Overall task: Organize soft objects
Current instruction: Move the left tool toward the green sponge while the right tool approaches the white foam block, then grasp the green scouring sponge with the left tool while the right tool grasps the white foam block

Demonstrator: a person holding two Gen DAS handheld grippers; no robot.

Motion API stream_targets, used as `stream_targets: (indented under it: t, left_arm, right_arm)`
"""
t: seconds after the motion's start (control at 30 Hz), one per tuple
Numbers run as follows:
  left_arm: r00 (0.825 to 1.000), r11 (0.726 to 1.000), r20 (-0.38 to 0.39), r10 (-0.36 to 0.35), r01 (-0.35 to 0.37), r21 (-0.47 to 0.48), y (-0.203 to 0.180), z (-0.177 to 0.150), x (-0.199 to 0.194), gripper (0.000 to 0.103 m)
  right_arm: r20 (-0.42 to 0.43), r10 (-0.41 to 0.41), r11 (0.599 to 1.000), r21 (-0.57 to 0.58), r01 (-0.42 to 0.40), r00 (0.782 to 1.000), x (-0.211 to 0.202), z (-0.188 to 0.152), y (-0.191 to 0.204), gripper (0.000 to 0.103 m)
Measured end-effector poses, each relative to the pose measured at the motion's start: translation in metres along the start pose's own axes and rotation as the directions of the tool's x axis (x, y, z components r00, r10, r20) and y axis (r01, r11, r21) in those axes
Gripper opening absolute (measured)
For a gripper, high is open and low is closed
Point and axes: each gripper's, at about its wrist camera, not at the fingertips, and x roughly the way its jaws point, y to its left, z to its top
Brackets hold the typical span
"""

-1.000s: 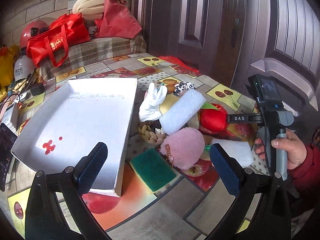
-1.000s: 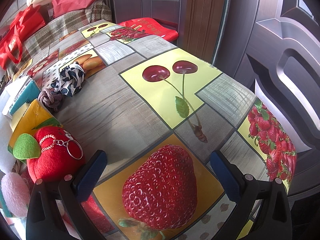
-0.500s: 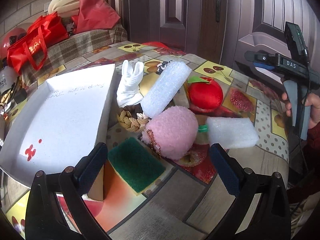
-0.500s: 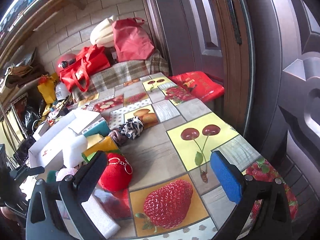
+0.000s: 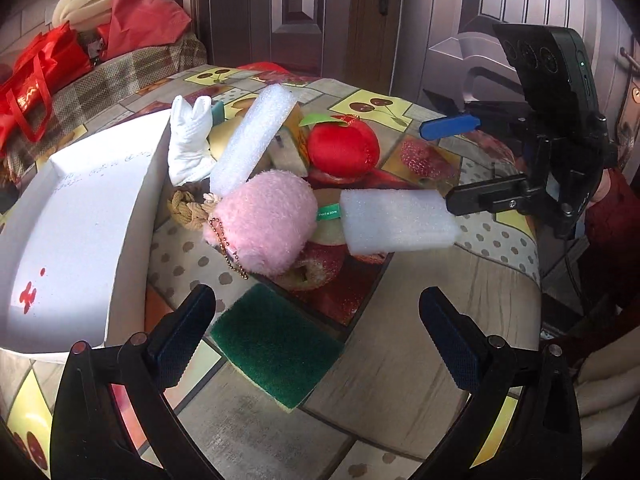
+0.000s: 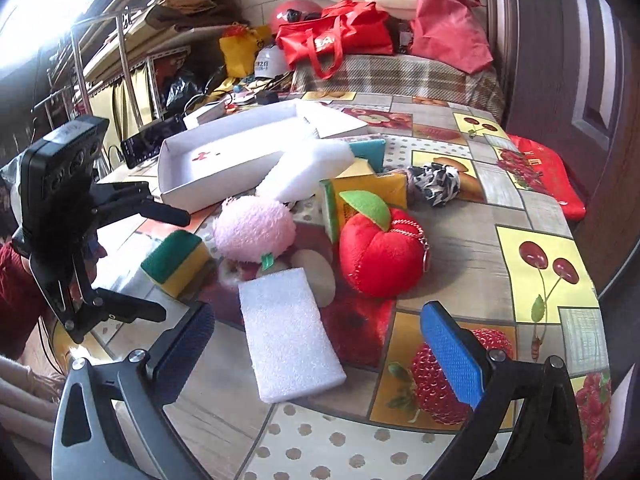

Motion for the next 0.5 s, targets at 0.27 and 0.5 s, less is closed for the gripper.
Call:
stream_targets:
  t: [0.27, 0.5]
  left_arm:
    - [0.998, 0.998, -0.058, 0.025, -0.028, -0.049, 0.008, -0.004, 0.006, 0.103]
    - [0.987, 0.992, -0.125, 0.106, -0.114, -0.061, 0.005, -0.01, 0.02, 0.083]
  right_arm:
    - [-0.108, 0.052, 0.998, -0.041, -0.056, 0.993, 0.028, -0.002, 0.011, 0.103]
    - [-0.165, 0.026, 0.999, -0.042, -0.034, 0.986, 0.042, -0.007, 0.01, 0.087]
